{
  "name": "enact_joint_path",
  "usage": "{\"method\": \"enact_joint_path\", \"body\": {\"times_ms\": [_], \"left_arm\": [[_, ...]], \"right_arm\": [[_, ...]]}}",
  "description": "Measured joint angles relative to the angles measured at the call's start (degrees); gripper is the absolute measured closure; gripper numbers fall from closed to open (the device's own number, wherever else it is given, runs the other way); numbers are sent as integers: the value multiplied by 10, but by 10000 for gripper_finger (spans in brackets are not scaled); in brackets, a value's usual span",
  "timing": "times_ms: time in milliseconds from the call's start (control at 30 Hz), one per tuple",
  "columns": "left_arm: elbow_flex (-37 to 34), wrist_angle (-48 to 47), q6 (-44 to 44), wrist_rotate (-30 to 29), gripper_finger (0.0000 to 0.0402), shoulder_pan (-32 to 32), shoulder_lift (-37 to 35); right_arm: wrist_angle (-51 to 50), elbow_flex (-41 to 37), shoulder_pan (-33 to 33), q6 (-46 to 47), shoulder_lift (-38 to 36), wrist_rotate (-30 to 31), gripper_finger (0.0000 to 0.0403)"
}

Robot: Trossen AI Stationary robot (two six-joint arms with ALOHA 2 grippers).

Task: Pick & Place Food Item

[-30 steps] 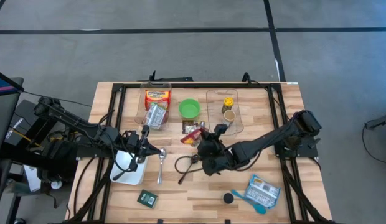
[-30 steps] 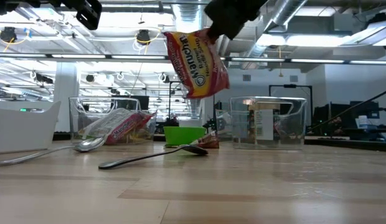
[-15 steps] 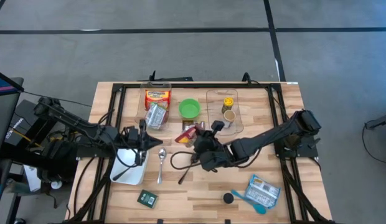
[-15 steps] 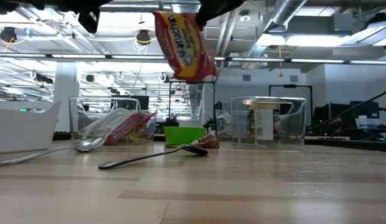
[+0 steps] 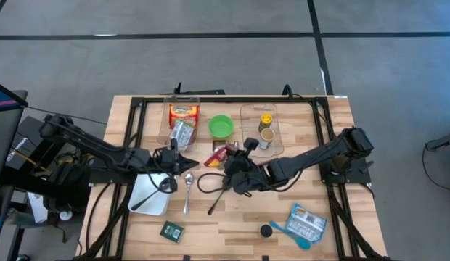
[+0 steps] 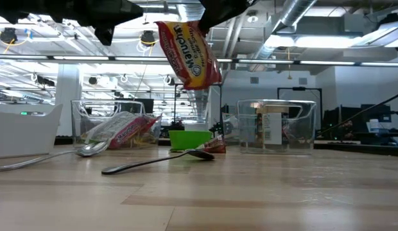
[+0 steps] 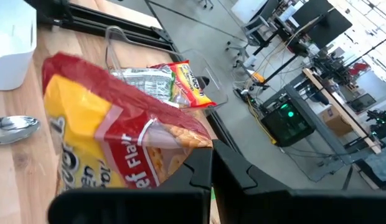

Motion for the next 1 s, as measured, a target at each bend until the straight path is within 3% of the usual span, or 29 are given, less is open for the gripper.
{"method": "enact_joint_path", "body": {"times_ms": [300,700,1000], "left_arm": [[0,4,0,11,382,5,23],[0,44,47,19,218,5,76],[0,107,74,10,151,7,113]], "right_arm": [[-2,0,0,0,0,-1,403],[-2,0,0,0,0,-1,403],[-2,0,0,0,0,-1,403]]}}
